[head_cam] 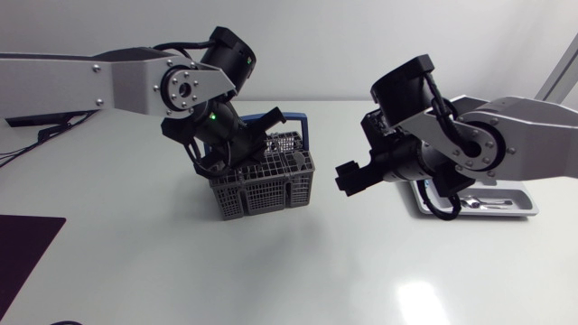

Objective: Unload the cutlery basket into the drawer organizer.

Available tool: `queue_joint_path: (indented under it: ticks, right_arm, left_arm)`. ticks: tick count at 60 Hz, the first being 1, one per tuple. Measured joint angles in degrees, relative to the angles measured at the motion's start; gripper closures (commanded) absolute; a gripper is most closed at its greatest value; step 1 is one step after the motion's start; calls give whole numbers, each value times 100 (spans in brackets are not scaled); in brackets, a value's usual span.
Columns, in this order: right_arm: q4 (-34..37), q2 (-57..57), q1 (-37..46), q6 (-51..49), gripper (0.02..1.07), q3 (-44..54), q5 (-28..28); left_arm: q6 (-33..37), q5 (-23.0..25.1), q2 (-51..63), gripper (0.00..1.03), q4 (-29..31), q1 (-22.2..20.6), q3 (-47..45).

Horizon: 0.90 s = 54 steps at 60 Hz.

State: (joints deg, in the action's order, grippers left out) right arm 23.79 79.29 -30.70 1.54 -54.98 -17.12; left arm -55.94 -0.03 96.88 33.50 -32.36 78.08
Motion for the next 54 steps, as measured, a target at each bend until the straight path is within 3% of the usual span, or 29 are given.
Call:
queue_joint_path:
  ticks: [54]
  right_arm:
    - [-44, -164, -302, -2, 7, 175, -138]
  left_arm:
    - [2, -2, -1113, 99, 52, -101, -2]
